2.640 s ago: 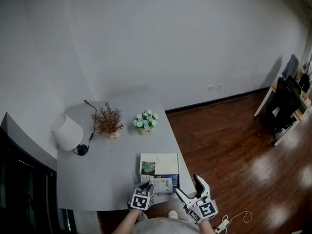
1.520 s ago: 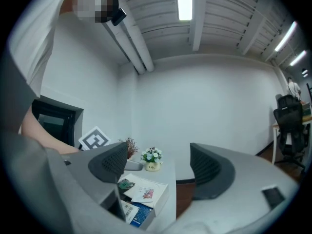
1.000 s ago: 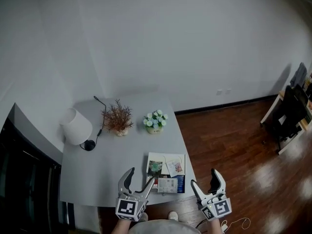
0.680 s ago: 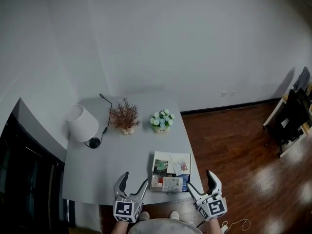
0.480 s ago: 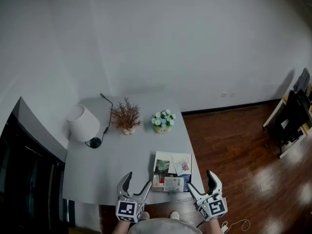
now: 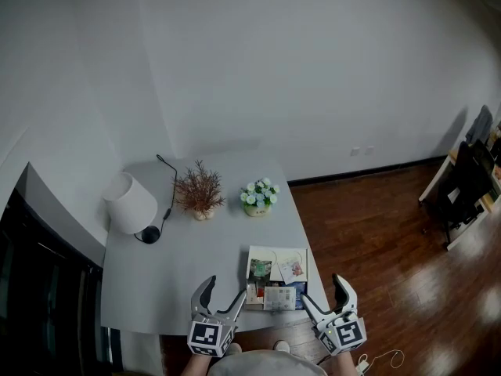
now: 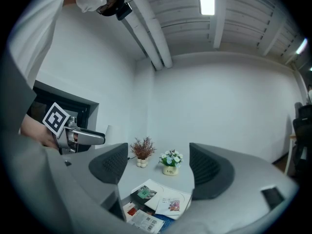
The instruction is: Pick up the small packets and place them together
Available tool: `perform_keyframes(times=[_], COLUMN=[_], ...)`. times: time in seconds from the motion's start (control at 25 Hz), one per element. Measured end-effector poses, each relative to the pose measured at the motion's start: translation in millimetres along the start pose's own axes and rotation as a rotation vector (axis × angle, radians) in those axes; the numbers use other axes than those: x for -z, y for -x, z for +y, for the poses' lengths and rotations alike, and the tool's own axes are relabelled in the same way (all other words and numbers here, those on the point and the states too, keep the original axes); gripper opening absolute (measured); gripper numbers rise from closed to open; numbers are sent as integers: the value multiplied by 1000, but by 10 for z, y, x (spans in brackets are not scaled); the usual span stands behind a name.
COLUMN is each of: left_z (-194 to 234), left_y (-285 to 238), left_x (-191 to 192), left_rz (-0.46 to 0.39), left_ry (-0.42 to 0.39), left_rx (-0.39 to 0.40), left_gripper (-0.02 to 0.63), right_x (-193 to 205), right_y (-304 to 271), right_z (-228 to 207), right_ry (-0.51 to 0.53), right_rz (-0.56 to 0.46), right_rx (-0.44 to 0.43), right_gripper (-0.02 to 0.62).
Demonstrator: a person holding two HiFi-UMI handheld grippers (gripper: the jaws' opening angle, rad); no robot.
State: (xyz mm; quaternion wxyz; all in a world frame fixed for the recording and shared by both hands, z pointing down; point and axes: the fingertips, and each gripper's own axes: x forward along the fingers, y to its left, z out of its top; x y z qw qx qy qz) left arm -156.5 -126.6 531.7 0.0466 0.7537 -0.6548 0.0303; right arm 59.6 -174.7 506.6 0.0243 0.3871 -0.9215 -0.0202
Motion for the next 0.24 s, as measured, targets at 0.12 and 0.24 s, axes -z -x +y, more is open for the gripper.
perform_keyframes(times=[0.12, 0.24], left_z=[4, 7], left_y=[-40, -77], left_x=[15, 25], left_rz=[7, 14], left_ry=[-1, -1], left_rx=[9, 17], left_gripper=[339, 334], right_x=[-9, -20], right_y=[-31, -63], right_z=[2, 3], right_ry=[3, 5], right_rz=[-2, -3], right_rx=[1, -1], right_gripper=[391, 391])
